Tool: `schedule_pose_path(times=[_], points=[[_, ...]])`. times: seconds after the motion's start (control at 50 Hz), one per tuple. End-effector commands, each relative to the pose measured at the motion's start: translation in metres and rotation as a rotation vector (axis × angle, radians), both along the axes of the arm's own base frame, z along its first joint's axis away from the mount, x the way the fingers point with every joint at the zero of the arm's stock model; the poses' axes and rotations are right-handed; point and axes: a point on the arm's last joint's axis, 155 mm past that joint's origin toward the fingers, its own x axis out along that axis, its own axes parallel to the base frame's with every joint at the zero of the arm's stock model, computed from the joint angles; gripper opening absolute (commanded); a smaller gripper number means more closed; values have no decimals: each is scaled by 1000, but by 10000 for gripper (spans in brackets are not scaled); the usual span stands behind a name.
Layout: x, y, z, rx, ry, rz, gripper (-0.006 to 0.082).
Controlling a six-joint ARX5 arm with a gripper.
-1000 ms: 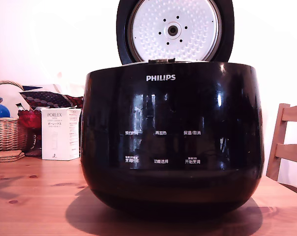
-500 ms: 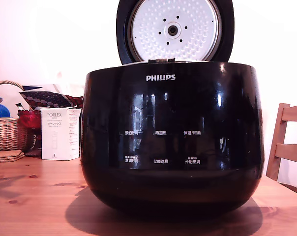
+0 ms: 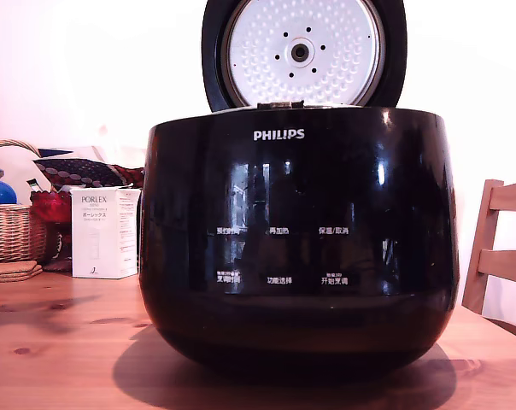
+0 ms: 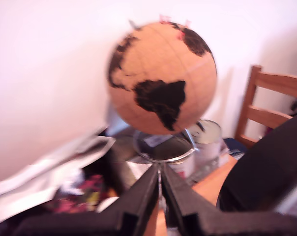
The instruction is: Close the rice cooker by pressing the lid down with medium force
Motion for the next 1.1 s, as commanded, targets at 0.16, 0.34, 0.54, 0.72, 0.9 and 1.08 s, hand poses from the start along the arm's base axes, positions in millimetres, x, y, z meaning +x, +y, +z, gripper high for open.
schedule_pose_path(times=[0.16,0.34,0.54,0.72,0.9,1.08], points=[[30,-26,-38,-50,83,-49,-22],[36,-45,-40,-130,101,-95,-22],[32,-64,-52,-172,163,-165,-22],[26,-78,-52,-172,164,-195,-22],[13,-92,-54,-181,191,-254,-22],[-4,-106,-56,-202,248,-321,-22]])
